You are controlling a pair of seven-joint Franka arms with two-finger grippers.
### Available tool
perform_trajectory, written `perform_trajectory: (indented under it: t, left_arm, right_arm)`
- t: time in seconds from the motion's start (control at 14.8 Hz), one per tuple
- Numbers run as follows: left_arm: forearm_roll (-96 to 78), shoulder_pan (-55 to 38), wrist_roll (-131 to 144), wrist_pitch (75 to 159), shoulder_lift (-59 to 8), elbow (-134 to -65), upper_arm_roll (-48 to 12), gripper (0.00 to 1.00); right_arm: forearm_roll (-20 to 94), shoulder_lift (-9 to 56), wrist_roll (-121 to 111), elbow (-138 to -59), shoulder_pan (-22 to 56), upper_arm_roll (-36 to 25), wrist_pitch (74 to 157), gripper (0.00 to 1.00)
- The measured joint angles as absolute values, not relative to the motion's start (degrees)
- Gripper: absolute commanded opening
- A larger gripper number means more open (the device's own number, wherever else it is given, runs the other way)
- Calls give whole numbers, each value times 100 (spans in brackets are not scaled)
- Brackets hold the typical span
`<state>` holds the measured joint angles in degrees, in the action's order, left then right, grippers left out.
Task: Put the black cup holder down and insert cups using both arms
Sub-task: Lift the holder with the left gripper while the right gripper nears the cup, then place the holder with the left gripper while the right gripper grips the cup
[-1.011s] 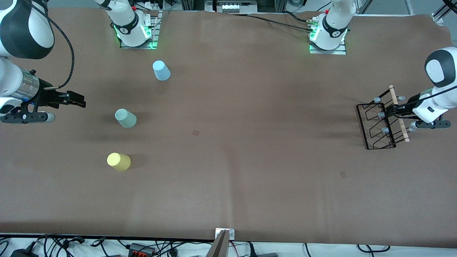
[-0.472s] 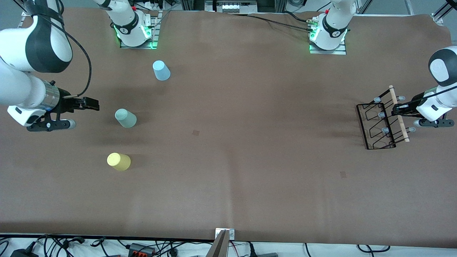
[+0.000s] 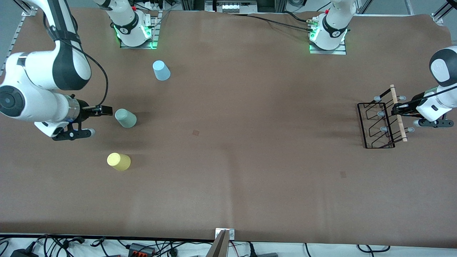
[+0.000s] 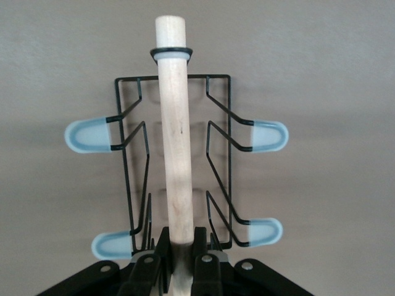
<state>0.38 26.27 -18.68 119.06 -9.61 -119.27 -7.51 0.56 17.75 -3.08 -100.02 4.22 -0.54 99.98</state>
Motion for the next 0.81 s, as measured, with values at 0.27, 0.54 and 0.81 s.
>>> perform_trajectory:
  t: [0.27,0.54,0.81]
  left_arm:
    - [6,2586,-1374,10680,-955,-11165,-1403,1]
    - [-50,2495,23,9632,-945,-10294,-2674,1]
    - [-494,2340,1444,9449,-1025,-9985,-3744,1]
  right_arm:
    - [56,2159,-234,-10048,422,-57,10076,100]
    - [56,2303,-197,-10386,412,-64,10397,100]
    - [58,2319,-173,-10746,381,-89,10781,100]
